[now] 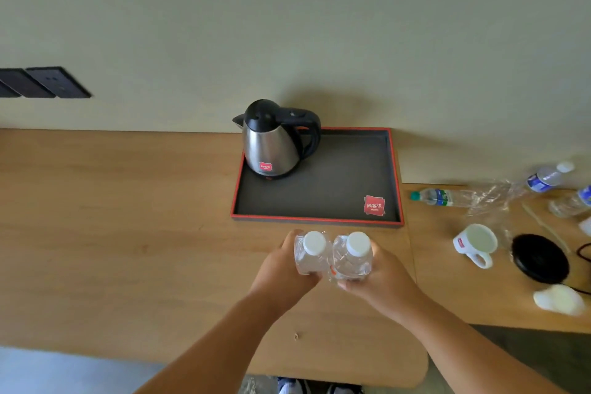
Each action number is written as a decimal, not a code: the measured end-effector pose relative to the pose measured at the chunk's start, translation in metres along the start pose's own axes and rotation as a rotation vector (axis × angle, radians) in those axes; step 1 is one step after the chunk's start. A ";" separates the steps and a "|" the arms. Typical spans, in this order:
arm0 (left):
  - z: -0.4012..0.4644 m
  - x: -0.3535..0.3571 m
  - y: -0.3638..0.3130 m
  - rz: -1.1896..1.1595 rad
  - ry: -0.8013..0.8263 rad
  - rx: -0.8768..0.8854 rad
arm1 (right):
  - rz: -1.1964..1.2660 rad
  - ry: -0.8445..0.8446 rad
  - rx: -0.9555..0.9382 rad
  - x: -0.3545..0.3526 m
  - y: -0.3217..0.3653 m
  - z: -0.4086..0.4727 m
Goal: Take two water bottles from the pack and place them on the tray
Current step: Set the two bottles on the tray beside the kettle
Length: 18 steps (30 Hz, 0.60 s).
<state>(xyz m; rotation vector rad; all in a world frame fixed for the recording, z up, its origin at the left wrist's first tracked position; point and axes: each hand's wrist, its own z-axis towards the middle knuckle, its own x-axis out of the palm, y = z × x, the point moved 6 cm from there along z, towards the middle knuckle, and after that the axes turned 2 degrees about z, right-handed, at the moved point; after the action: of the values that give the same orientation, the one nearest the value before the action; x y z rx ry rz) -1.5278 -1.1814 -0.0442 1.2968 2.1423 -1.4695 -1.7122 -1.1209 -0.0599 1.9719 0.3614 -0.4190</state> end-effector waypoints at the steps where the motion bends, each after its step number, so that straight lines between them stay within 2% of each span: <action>1: 0.002 0.001 0.001 -0.001 0.004 0.003 | 0.004 -0.004 0.003 -0.002 0.001 0.002; 14: -0.003 0.010 0.012 -0.031 0.027 -0.013 | 0.094 -0.009 0.059 0.002 0.009 0.003; 18: -0.005 0.014 0.021 -0.087 0.144 -0.016 | 0.028 0.146 0.103 -0.004 0.018 -0.006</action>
<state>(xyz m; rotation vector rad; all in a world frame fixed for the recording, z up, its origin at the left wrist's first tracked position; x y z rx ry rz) -1.5185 -1.1677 -0.0634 1.3588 2.3237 -1.4280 -1.7074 -1.1235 -0.0415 2.1122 0.4109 -0.2813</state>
